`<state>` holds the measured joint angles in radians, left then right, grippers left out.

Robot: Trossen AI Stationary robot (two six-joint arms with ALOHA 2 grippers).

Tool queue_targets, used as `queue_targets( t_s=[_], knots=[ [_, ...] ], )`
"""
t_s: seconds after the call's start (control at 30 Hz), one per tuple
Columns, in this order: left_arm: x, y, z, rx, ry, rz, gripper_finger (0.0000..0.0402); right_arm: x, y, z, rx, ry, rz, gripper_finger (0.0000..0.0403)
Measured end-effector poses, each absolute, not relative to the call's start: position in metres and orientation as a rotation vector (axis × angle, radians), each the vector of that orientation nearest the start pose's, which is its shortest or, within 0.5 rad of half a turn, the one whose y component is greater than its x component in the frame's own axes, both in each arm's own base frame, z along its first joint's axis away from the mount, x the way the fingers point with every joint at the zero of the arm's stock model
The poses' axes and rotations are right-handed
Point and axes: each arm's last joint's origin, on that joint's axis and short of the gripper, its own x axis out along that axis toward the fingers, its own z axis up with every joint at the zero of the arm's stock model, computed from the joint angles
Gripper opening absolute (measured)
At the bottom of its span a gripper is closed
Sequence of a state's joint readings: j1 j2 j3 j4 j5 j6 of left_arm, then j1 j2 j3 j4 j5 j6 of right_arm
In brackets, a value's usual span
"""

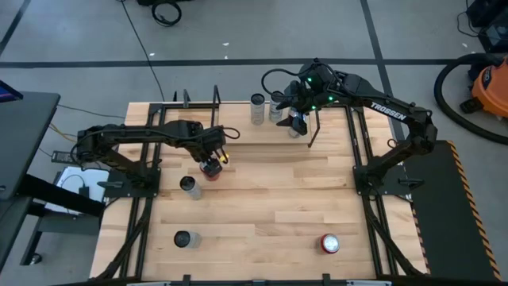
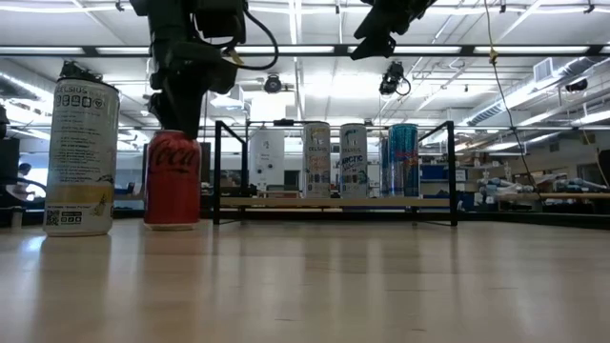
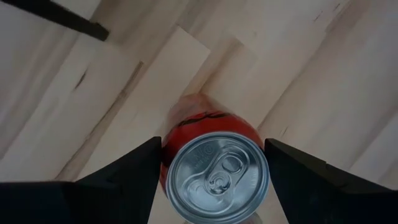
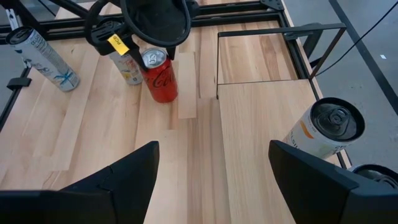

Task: Place canned beverage on shelf
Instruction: Put the top red soda can on the shelf aligned with the other black soda can

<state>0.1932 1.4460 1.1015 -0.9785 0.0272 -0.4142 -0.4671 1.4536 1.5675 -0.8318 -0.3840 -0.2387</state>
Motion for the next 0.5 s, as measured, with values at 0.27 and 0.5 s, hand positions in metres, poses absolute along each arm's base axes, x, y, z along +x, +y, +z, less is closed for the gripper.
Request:
queue_targets(
  t_s=[0.27, 0.5],
  knots=[
    [0.2614, 0.0502, 0.2459, -0.461, 1.236, 0.379, 0.0277, 0.2701, -0.1240, 0.3910, 0.066, 0.656, -0.001, 0.0312],
    [0.2604, 0.0501, 0.2457, -0.493, 1.240, 0.413, 0.0277, 0.2701, -0.1241, 0.3910, 0.066, 0.656, -0.001, 0.0312]
  ],
)
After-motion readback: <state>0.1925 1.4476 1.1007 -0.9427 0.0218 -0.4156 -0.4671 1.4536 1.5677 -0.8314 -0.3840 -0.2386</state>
